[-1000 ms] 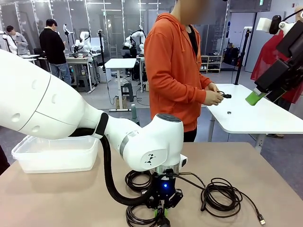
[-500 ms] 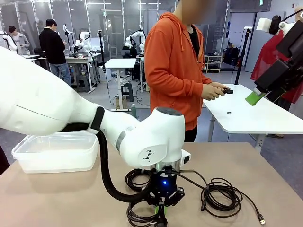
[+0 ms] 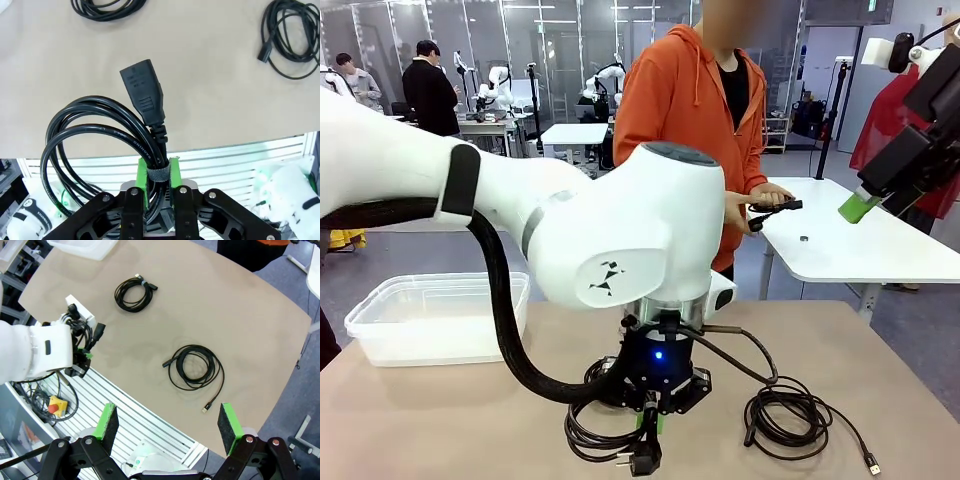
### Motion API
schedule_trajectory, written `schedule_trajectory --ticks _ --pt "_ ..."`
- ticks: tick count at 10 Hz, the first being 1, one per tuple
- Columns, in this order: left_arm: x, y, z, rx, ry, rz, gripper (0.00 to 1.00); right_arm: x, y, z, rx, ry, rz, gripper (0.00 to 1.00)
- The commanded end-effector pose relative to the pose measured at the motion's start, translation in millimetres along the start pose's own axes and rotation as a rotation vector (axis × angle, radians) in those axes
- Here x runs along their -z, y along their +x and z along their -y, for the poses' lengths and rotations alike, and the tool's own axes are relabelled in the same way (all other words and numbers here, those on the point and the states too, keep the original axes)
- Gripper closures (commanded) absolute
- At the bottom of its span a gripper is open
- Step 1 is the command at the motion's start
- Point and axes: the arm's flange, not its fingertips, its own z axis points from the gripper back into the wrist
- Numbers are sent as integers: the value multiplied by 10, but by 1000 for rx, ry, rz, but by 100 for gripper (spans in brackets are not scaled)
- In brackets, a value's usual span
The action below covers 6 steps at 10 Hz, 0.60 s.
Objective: Organize and store the cables.
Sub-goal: Place the Power Cable into the Organizing box.
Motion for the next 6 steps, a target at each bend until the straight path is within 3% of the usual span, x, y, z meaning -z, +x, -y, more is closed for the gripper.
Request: schedule_trajectory --ticks 1,2,6 --pt "-26 58 -59 13 -3 2 100 9 15 8 -3 7 12 0" --pt "35 111 -4 6 -23 41 100 9 15 8 -3 7 12 0" --pt "-43 4 -18 -2 -2 6 100 9 15 8 -3 7 12 0"
